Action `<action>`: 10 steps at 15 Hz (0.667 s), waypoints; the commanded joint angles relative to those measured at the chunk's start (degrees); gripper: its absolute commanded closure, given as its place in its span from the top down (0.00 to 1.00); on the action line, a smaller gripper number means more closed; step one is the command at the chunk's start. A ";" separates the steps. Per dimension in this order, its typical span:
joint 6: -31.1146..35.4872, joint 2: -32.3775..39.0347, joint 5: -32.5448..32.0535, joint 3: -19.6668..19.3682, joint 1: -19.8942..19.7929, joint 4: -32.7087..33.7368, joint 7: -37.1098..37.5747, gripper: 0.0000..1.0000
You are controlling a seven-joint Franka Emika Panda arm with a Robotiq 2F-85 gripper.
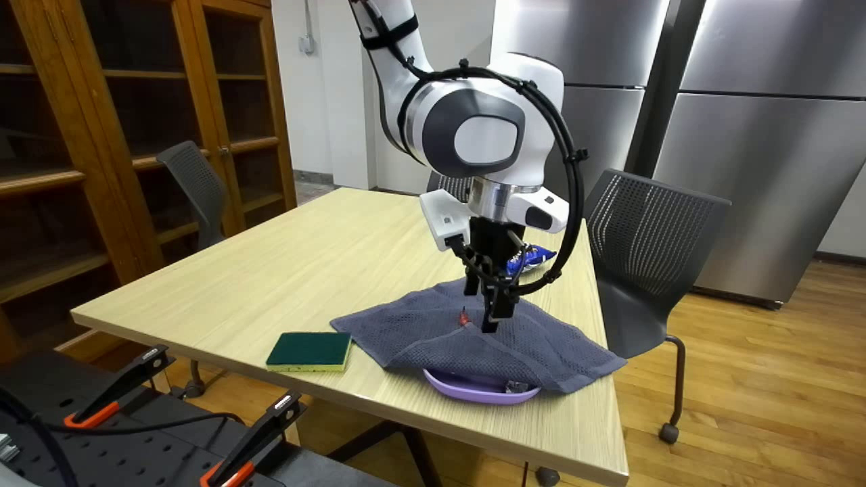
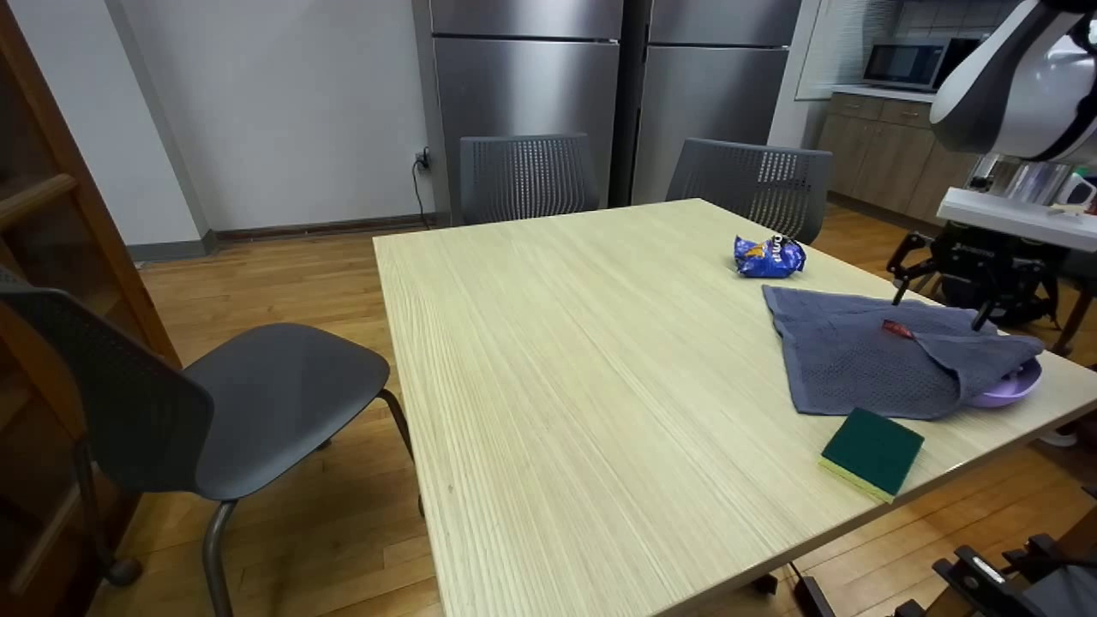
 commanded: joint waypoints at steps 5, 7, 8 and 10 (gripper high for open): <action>-3.67 1.36 1.89 2.38 -1.67 2.55 -2.44 1.00; -3.57 1.81 2.31 2.59 -1.85 2.95 -2.74 1.00; -3.60 2.07 2.48 2.65 -1.88 3.18 -2.86 1.00; -3.48 2.55 2.88 2.82 -1.95 3.64 -3.16 1.00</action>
